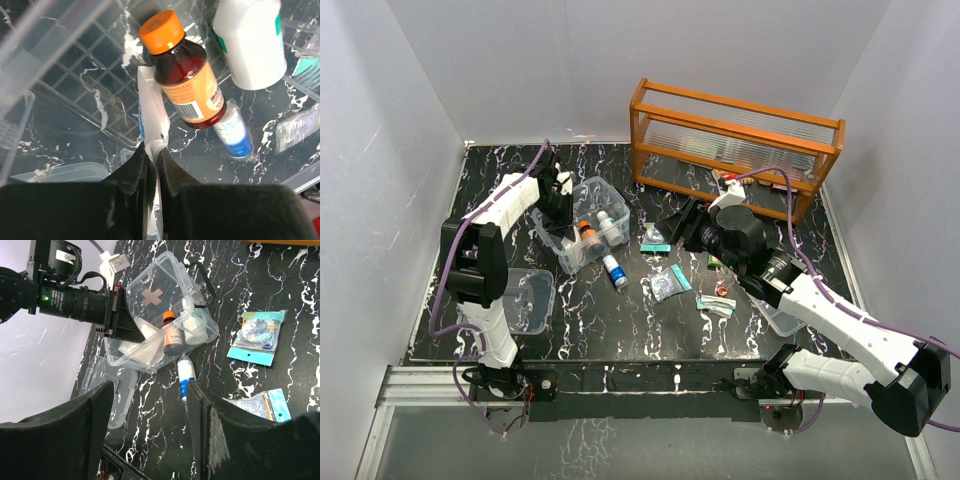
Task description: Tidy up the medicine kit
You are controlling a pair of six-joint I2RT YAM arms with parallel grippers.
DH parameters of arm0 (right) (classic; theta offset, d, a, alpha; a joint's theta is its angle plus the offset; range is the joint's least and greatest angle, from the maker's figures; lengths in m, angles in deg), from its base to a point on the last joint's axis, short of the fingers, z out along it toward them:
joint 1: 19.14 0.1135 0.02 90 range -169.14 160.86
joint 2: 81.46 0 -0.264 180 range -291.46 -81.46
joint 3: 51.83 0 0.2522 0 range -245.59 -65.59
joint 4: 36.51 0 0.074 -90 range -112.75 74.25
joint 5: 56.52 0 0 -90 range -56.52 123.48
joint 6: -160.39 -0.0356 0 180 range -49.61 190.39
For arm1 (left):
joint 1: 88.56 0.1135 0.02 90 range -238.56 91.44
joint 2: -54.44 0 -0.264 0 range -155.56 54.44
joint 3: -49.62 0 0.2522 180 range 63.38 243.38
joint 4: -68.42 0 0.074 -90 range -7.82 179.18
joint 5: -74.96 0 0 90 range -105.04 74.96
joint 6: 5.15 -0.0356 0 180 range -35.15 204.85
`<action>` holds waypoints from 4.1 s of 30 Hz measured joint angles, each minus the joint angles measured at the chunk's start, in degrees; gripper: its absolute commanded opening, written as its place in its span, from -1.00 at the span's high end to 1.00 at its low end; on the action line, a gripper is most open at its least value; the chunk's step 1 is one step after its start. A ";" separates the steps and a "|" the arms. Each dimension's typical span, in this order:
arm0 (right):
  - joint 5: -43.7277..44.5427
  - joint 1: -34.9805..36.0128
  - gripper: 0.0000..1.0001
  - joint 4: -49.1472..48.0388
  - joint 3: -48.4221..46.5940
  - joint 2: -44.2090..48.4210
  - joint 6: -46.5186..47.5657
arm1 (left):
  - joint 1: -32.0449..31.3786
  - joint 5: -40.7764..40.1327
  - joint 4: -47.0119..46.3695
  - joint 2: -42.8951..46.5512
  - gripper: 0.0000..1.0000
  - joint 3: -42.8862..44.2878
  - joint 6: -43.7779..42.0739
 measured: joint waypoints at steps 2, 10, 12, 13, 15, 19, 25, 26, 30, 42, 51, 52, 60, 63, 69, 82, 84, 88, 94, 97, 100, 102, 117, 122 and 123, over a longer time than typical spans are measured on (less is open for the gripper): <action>0.15 0.00 -0.15 0.02 -0.02 0.59 -0.07 | -0.26 0.94 0.22 -0.02 0.93 0.33 -1.44; -0.02 0.00 -0.13 1.77 -0.39 1.07 -0.09 | -0.42 3.08 0.68 -0.07 0.94 2.69 -9.99; -0.09 0.00 -0.13 2.69 -0.70 1.03 0.07 | -0.42 3.21 1.64 -0.07 0.94 2.69 -12.41; -0.13 0.00 -0.13 3.10 -0.92 1.01 0.13 | -0.42 3.15 2.29 -0.07 0.93 2.69 -13.62; -0.33 0.00 -0.13 3.72 -1.33 1.01 0.31 | -0.42 2.78 3.74 -0.17 0.93 2.69 -16.06; -1.16 0.00 -0.13 4.79 -1.73 1.01 0.42 | -0.42 2.86 5.27 -0.61 0.93 2.69 -20.72; -2.12 -0.02 -0.13 5.84 -1.77 1.01 0.52 | -0.42 7.30 7.74 -0.92 0.91 3.39 -28.55; -2.25 -0.02 -0.13 5.84 -1.77 1.01 0.52 | -0.42 7.96 8.39 -1.29 0.91 3.93 -29.68; -2.82 -0.02 -0.13 5.84 -1.77 1.03 0.50 | -0.42 10.16 9.92 -3.54 0.82 5.51 -33.09; -3.74 -0.02 -0.15 5.73 -1.77 1.14 0.09 | -0.42 10.91 9.64 -7.74 -0.22 7.43 -32.02; -4.39 -0.02 -0.15 5.42 -1.77 1.25 -0.13 | -0.44 3.82 5.29 -4.76 -0.36 7.23 -29.27; -4.48 -0.02 -0.15 5.33 -1.77 1.25 -0.15 | -0.44 2.93 4.57 -4.11 -0.36 7.02 -29.07; -4.81 -0.02 -0.15 3.74 -1.64 1.25 -0.31 | -0.46 -1.79 -1.77 1.14 0.09 3.21 -27.28; -4.83 -0.02 -0.15 3.19 -1.20 1.25 -0.57 | -0.90 -3.34 -4.42 2.19 0.21 0.52 -26.25; -5.07 -0.02 -0.15 2.43 -0.02 1.44 -1.22 | -2.82 -7.13 -11.41 2.73 0.40 -7.28 -22.93; -5.18 -0.02 -0.14 1.75 0.90 1.99 -1.33 | -5.51 -9.18 -17.75 2.49 0.51 -12.85 -18.84; -5.16 -0.02 -0.14 1.70 0.94 2.01 -1.42 | -5.64 -8.22 -17.05 2.05 0.51 -12.79 -18.84; -4.94 -0.02 -0.14 1.68 0.94 2.16 -1.49 | -5.68 -6.21 -14.45 0.44 0.51 -12.11 -18.99; -4.66 -0.02 -0.13 1.75 0.94 2.32 -1.62 | -5.64 -2.84 -11.02 -0.55 0.51 -9.35 -19.10; -4.50 -0.02 -0.13 1.90 0.94 2.49 -1.66 | -5.64 -0.44 -9.75 -0.63 0.44 -7.80 -19.12; -3.91 -0.02 -0.13 2.45 1.03 3.06 -1.68 | -5.68 0.31 -8.74 -0.59 0.36 -5.75 -18.88; -2.86 -0.02 -0.14 2.93 1.03 3.32 -1.77 | -5.68 -0.31 -8.35 -0.39 0.32 -4.63 -18.64; 6.34 -2.43 -0.22 5.86 3.56 -10.86 -1.20 | -5.68 -11.93 -9.11 18.99 -0.15 -1.60 -10.49; 4.39 -7.02 -0.22 2.93 2.73 -21.53 -0.55 | -5.66 -12.33 -12.02 29.68 -0.27 -3.04 -5.86; 4.07 -7.37 -0.21 2.38 2.16 -23.50 -0.15 | -5.66 -12.13 -12.57 31.65 -0.29 -3.74 -5.01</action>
